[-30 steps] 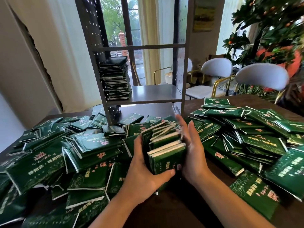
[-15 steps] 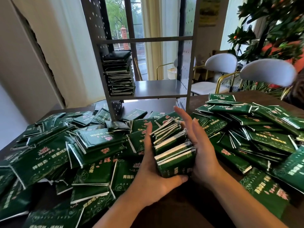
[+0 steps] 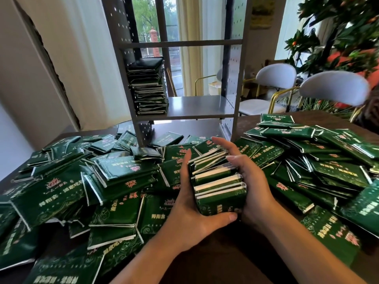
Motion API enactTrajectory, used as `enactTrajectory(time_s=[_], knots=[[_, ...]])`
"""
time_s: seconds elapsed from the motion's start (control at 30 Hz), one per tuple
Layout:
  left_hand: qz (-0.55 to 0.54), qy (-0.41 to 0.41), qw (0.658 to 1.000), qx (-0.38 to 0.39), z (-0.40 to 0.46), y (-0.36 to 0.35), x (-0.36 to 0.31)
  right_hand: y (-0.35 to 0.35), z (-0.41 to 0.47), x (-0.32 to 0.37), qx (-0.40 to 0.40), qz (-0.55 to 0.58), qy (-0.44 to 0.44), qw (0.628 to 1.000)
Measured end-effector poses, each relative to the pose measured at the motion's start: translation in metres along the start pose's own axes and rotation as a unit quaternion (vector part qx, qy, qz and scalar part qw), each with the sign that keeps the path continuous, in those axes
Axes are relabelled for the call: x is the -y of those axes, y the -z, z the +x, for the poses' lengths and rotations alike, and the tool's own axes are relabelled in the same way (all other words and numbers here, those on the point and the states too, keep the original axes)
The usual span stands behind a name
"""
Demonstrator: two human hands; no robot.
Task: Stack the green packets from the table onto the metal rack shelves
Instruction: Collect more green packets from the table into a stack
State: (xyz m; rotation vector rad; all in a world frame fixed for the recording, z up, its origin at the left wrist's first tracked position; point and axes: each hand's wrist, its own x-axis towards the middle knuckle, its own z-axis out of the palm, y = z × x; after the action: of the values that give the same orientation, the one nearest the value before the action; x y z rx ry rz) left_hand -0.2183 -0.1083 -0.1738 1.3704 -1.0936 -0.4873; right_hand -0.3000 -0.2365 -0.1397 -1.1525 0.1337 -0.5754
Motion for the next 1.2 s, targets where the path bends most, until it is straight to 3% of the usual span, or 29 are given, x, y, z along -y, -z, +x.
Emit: enactTrajectory(time_s=[0.23,0.33,0.5,0.67,0.73,0.83,0.97,1.1,1.2], knots=[[0.005,0.009,0.998,-0.066,0.007,0.0,-0.006,0.001,0.001,0.006,0.003,-0.052,0.016,0.999],[-0.045,0.035,0.994,-0.089,0.01,0.005,-0.006,0.001,0.003,0.014,0.04,-0.195,-0.004,0.98],[-0.101,0.084,0.99,-0.05,0.012,0.006,-0.012,0.002,-0.008,0.025,0.015,-0.23,-0.07,0.971],[-0.138,0.174,0.975,-0.006,0.011,0.008,-0.008,0.016,0.011,0.026,-0.044,-0.219,-0.197,0.955],[-0.06,0.186,0.981,-0.012,0.01,0.004,-0.012,0.023,0.016,0.021,-0.053,-0.241,-0.226,0.943],[0.146,0.142,0.979,-0.012,0.007,-0.001,-0.017,0.029,0.019,0.014,-0.114,-0.311,-0.206,0.921],[0.253,0.067,0.963,-0.067,0.005,-0.004,-0.013,0.029,0.015,0.013,-0.139,-0.395,-0.167,0.892],[0.342,0.026,0.936,-0.079,0.004,-0.001,-0.022,0.032,0.016,0.014,-0.144,-0.342,-0.134,0.919],[0.455,0.015,0.888,-0.064,0.002,0.014,-0.045,0.033,0.016,0.014,-0.148,-0.333,-0.121,0.923]])
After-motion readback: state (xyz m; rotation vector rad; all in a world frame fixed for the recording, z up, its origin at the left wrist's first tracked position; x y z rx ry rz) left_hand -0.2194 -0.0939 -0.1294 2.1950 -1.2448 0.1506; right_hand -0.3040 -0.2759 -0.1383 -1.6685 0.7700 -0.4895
